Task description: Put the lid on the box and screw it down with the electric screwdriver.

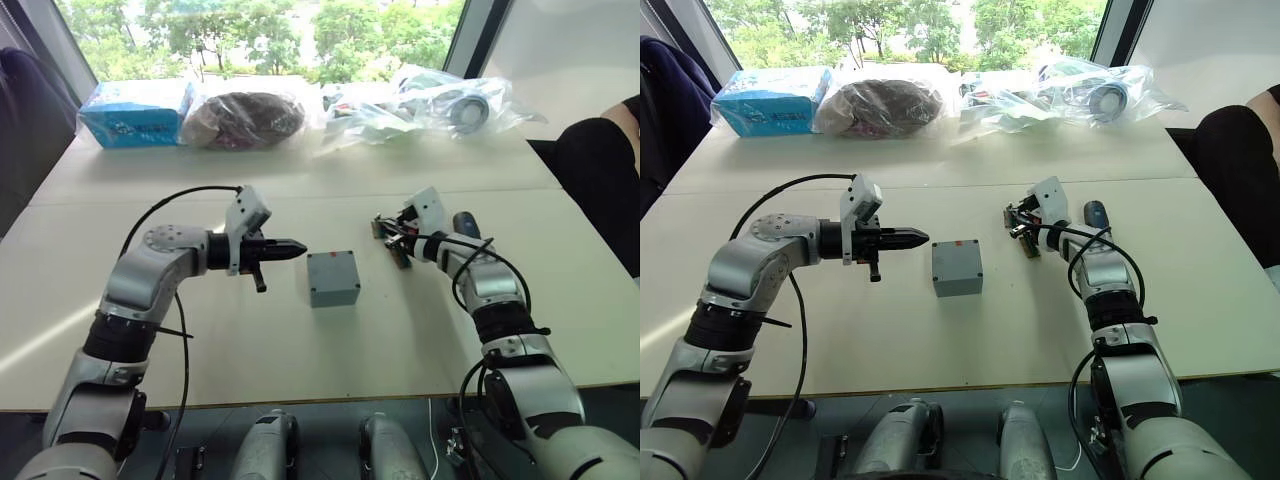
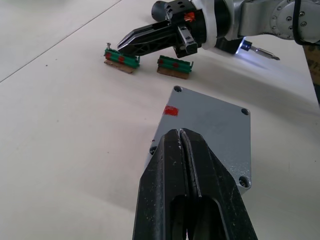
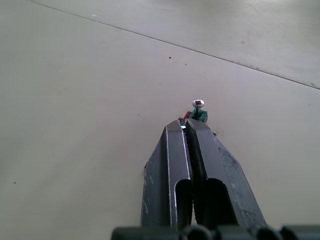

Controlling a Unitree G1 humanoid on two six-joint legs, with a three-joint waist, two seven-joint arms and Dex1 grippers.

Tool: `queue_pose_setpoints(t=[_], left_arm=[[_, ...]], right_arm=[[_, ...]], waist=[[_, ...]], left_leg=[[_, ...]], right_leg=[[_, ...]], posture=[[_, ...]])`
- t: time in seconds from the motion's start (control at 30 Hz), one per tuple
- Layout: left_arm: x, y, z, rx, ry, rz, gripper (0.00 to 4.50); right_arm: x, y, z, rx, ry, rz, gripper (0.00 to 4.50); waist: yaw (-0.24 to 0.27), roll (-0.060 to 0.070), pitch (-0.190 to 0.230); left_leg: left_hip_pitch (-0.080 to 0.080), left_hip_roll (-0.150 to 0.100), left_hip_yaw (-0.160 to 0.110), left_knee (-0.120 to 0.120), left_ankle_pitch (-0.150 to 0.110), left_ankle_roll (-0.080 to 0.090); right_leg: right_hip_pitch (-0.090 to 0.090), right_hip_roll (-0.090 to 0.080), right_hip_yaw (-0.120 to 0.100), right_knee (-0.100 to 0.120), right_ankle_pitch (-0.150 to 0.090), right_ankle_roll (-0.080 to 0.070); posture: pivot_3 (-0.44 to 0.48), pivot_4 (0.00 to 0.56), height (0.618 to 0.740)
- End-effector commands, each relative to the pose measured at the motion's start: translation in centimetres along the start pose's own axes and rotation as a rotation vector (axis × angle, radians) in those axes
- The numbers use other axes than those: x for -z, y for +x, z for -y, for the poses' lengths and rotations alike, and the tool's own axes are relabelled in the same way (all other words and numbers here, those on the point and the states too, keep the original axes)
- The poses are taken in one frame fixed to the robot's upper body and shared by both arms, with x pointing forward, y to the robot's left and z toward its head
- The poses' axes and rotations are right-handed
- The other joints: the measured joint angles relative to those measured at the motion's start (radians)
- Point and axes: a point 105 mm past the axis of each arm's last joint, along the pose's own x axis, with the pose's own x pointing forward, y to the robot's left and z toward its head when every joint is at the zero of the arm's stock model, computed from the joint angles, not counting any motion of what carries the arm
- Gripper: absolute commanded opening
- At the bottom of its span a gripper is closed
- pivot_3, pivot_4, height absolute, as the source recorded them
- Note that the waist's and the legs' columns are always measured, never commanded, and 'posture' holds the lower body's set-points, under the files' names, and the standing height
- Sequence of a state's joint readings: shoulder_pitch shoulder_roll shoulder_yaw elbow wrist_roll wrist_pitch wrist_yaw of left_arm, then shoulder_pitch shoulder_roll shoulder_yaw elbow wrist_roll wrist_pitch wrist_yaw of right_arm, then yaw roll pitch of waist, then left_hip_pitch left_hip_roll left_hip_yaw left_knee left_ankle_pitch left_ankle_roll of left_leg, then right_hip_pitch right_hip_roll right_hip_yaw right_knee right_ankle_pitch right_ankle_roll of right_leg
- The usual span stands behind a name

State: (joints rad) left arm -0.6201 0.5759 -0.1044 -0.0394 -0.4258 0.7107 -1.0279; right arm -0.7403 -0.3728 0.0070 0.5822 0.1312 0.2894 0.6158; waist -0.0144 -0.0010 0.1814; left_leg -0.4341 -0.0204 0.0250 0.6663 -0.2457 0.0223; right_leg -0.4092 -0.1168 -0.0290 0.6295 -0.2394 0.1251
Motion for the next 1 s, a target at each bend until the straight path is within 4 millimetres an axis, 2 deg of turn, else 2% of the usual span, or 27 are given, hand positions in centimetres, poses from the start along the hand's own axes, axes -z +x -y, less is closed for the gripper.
queue_pose_setpoints(t=[0.03, 0.4, 0.7, 0.8, 0.93, 1.0], left_arm=[[-0.7, -0.2, 0.2, -0.008, 0.027, 0.027, 0.0], [-0.6, -0.1, 0.3, -0.012, 0.021, 0.029, 0.0], [-1.6, -0.2, 0.7, 0.014, 0.017, 0.055, 0.0], [-2.3, -0.3, 1.1, 0.036, 0.015, 0.069, 0.0], [-2.7, -1.1, 1.8, 0.066, 0.027, 0.05, 0.0], [-2.5, -1.4, 2.1, 0.077, 0.042, 0.023, 0.0]], right_arm=[[-1.9, 0.0, 0.0, -0.011, -0.045, 0.049, 0.02], [-1.9, -1.5, -0.2, -0.079, -0.104, 0.039, 0.02], [-4.6, -2.7, -0.4, -0.084, -0.135, 0.128, 0.02], [-5.9, -3.8, -0.5, -0.088, -0.131, 0.189, 0.02], [-7.4, -5.6, -2.4, -0.154, -0.124, 0.248, 0.02], [-7.8, -6.8, -4.2, -0.207, -0.125, 0.27, 0.02]], waist=[[0.0, 0.0, 0.0], [0.0, 0.0, 0.0], [0.001, 0.0, 0.0], [0.004, 0.0, 0.0], [0.002, 0.0, 0.0], [0.002, 0.0, 0.0]], left_leg=[[0.0, 0.0, 0.0, 0.0, 0.0, 0.0], [0.0, 0.0, 0.0, 0.0, 0.0, 0.0], [0.0, 0.0, 0.0, 0.0, 0.0, 0.0], [0.0, 0.0, 0.0, 0.0, 0.0, 0.0], [0.0, 0.0, 0.0, 0.0, 0.0, 0.0], [0.0, 0.0, -0.001, 0.0, 0.0, 0.0]], right_leg=[[0.0, 0.0, 0.0, 0.0, 0.0, 0.0], [0.0, 0.0, 0.0, 0.0, 0.0, 0.0], [0.0, 0.0, 0.0, 0.0, 0.0, 0.0], [0.0, 0.0, 0.0, 0.0, 0.0, 0.0], [0.0, 0.0, 0.0, 0.0, 0.0, 0.0], [0.0, 0.0, 0.0, 0.0, 0.0, 0.0]], posture=[[0.0, 0.15, 0.74], [0.0, 0.15, 0.74], [0.0, 0.15, 0.74], [0.0, 0.15, 0.74], [0.0, 0.15, 0.74], [0.0, 0.15, 0.74]])
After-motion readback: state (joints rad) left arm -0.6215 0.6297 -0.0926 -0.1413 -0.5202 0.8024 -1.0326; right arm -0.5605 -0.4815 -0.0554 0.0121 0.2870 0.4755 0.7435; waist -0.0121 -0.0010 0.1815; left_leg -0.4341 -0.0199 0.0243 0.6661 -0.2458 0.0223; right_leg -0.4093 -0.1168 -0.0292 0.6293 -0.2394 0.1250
